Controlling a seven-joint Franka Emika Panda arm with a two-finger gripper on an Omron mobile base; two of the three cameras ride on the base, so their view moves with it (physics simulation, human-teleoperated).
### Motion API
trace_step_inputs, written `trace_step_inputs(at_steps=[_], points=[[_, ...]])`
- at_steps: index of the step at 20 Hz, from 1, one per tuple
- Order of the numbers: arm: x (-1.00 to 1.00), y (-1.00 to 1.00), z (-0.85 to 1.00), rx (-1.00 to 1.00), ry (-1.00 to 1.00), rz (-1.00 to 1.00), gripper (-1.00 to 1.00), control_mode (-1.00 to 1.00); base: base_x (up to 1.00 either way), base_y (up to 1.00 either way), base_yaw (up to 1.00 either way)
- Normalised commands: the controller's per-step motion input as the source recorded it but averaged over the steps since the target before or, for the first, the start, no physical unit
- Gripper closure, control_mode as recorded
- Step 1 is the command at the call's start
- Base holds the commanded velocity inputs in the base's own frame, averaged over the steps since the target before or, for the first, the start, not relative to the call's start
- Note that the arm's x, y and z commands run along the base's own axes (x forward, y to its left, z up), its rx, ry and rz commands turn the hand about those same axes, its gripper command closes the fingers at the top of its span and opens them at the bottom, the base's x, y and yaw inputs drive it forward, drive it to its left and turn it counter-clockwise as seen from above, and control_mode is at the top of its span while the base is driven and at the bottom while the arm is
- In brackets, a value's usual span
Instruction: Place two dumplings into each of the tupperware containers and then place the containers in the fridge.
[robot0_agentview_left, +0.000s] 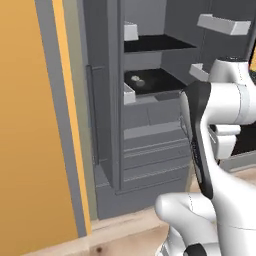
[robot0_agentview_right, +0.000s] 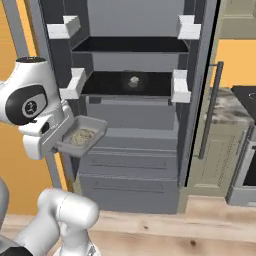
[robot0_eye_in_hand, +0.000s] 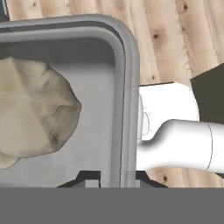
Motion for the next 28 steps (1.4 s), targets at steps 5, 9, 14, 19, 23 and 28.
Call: trace_step_inputs(at_steps=[5, 9, 14, 19, 23, 28], points=[[0.0, 0.0, 0.0, 0.0, 0.0, 0.0, 1.0, 1.0, 0.48, -0.65, 0.38], [0.0, 0.0, 0.0, 0.0, 0.0, 0.0, 1.0, 1.0, 0.57, -0.37, 0.05], [0.0, 0.0, 0.0, 0.0, 0.0, 0.0, 1.0, 1.0, 0.82, 0.0, 0.02], [0.0, 0.0, 0.0, 0.0, 0.0, 0.0, 1.0, 1.0, 0.47, -0.04, 0.03], [0.0, 0.0, 0.0, 0.0, 0.0, 0.0, 1.0, 1.0, 0.42, -0.05, 0.0], [0.0, 0.0, 0.0, 0.0, 0.0, 0.0, 1.0, 1.0, 0.38, 0.0, 0.0]])
